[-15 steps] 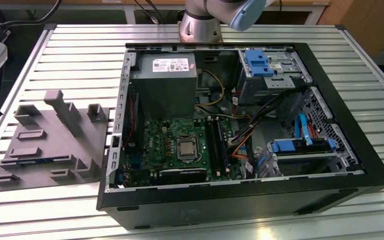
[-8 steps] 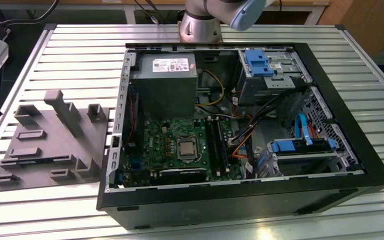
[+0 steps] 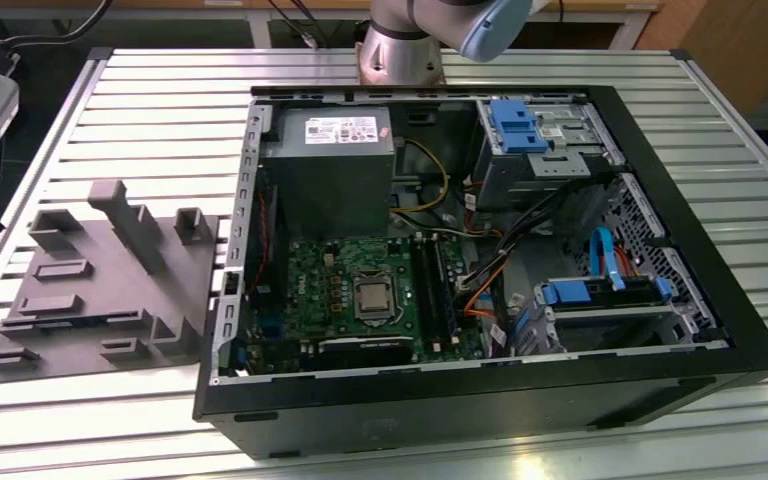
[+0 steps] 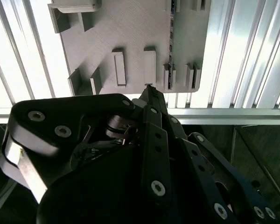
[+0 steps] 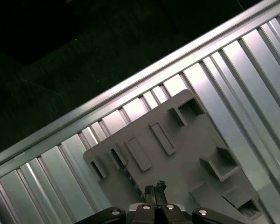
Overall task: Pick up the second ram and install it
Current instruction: 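Pick up the second ram and move it above second insertion slot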
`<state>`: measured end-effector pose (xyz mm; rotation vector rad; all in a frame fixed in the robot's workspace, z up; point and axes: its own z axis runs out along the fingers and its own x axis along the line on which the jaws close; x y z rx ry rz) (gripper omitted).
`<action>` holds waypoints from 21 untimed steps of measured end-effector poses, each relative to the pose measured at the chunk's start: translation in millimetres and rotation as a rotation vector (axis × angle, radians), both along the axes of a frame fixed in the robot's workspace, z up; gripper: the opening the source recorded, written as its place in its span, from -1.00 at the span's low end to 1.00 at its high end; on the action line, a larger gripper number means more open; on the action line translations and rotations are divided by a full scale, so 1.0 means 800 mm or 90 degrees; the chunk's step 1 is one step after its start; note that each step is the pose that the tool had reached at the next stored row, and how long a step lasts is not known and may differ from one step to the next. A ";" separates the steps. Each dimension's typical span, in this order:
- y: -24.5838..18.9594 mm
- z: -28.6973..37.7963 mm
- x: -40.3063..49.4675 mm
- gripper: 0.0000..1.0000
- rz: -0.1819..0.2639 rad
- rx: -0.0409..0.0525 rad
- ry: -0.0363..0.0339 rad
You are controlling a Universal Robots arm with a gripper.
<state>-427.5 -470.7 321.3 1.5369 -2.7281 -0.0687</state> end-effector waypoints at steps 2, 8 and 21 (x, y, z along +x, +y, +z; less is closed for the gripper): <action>0.0000 0.0000 0.000 -0.79 0.010 0.0000 0.0000; 0.0000 0.0000 0.000 -0.79 0.040 0.0000 0.0000; 0.0000 0.0000 0.000 -0.79 0.099 0.0000 0.0000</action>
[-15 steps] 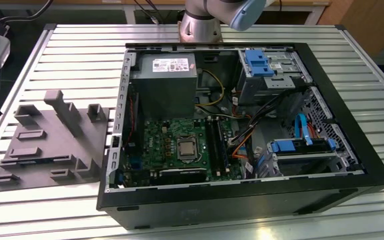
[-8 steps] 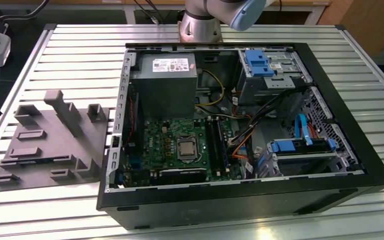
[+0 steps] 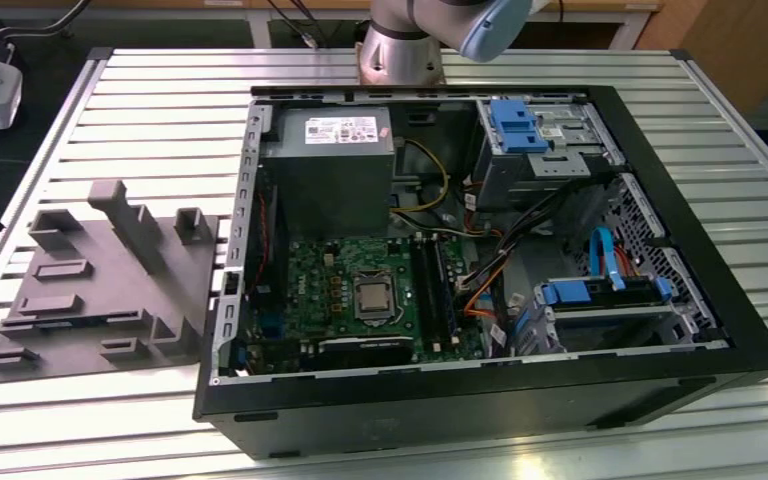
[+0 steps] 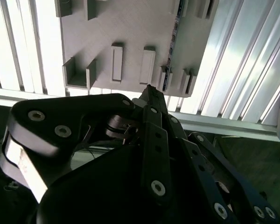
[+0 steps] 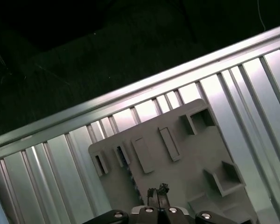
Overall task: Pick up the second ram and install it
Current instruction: 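Pick up the second ram and move it above second insertion slot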
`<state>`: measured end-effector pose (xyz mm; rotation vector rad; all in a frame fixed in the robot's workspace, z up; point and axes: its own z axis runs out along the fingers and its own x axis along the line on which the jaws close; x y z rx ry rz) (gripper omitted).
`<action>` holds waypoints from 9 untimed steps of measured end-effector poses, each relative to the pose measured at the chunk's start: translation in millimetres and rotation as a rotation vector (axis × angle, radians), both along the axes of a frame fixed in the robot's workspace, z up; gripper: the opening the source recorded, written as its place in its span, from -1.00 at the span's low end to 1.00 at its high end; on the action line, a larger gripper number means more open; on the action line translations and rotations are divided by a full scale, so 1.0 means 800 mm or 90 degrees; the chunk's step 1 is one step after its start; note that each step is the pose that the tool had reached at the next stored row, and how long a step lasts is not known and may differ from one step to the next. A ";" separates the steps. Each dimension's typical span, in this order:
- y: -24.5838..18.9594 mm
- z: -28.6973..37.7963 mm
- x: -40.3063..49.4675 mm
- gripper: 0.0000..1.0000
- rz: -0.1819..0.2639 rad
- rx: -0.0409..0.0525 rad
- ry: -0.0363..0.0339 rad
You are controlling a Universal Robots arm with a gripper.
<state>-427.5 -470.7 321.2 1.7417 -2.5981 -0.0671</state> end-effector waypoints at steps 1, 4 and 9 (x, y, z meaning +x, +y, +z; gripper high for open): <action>0.0000 0.0000 0.000 -0.79 0.004 0.0000 0.0000; 0.0000 0.0000 0.000 -0.79 0.017 0.0000 0.0000; 0.0000 0.0000 0.000 -0.79 0.037 0.0000 0.0000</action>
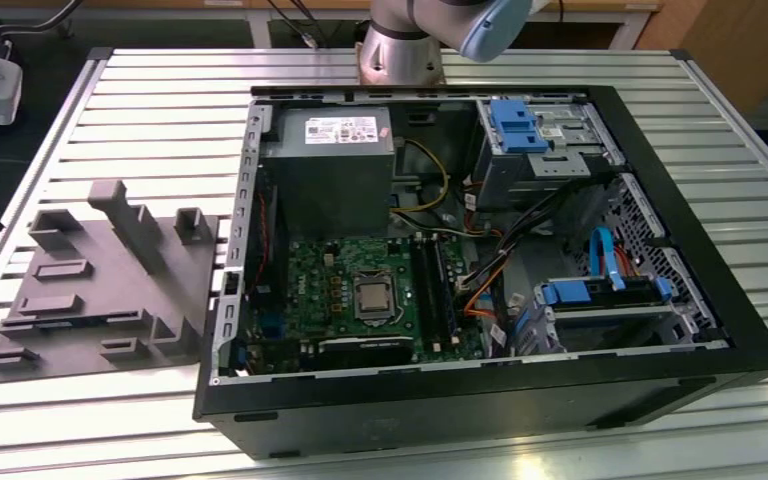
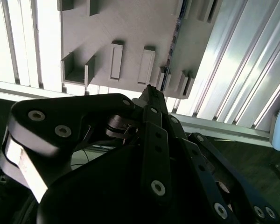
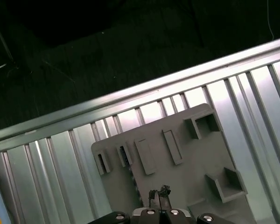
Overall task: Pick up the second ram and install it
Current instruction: 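Pick up the second ram and move it above second insertion slot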
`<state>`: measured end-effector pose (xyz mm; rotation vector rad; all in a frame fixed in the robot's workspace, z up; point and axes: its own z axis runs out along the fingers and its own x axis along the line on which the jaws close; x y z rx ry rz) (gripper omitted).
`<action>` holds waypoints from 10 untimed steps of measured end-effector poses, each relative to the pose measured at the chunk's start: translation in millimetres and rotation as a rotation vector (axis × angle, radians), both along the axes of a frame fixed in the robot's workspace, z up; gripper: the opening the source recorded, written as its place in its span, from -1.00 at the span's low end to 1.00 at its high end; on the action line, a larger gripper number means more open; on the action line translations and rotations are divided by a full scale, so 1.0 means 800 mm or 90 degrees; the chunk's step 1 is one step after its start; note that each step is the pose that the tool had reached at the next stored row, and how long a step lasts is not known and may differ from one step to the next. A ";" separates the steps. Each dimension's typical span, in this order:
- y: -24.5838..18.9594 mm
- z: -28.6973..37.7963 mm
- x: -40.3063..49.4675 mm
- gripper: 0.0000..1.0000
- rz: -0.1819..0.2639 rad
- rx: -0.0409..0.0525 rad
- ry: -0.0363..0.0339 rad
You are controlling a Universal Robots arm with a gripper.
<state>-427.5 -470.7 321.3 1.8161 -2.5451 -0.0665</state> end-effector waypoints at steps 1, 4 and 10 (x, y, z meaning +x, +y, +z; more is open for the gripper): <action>0.0000 0.0000 0.000 -0.79 0.004 0.0000 0.0000; 0.0000 0.0000 0.000 -0.79 0.015 0.0000 0.0000; 0.0000 -0.0001 0.000 -0.79 0.035 0.0000 0.0000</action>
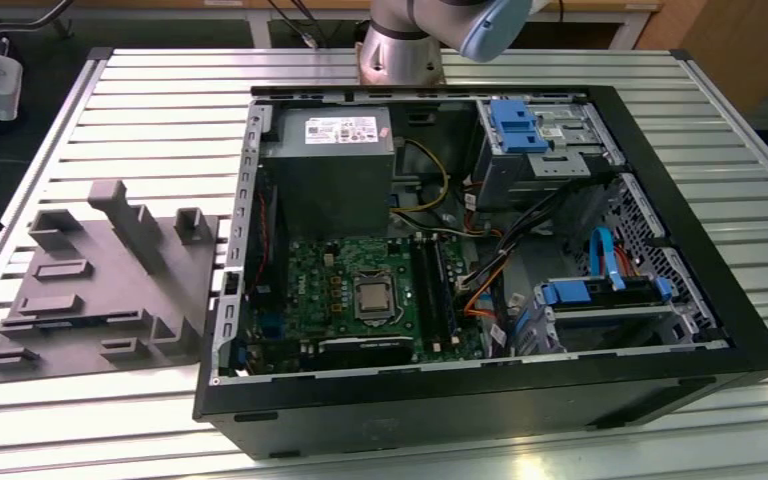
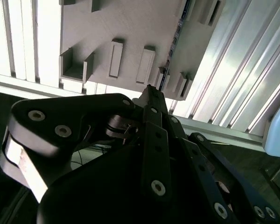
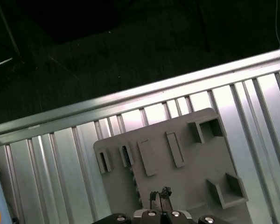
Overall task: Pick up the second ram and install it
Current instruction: 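Pick up the second ram and move it above second insertion slot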
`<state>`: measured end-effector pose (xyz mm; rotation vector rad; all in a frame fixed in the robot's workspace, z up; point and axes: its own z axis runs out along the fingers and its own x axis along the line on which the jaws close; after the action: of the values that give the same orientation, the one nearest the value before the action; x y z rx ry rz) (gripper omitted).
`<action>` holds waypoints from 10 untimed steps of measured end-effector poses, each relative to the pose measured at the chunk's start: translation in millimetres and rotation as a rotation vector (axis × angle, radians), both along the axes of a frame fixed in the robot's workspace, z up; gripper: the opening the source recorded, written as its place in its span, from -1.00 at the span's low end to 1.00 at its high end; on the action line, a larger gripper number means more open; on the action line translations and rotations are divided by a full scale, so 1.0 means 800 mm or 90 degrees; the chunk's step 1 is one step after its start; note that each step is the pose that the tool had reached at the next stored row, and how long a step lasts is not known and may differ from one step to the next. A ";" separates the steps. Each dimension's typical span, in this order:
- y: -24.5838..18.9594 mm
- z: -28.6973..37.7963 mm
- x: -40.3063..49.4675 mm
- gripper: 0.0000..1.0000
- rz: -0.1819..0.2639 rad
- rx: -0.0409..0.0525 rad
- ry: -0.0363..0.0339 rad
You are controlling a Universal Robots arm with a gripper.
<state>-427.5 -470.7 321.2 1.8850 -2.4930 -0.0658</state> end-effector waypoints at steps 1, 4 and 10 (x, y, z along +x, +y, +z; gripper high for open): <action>0.0000 0.0000 0.000 -0.79 0.005 0.0000 0.0000; 0.0000 -0.0001 0.000 -0.79 0.021 0.0000 0.0000; 0.0000 -0.0004 0.000 -0.79 0.052 0.0000 0.0000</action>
<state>-427.5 -470.7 320.8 1.9847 -2.4123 -0.0647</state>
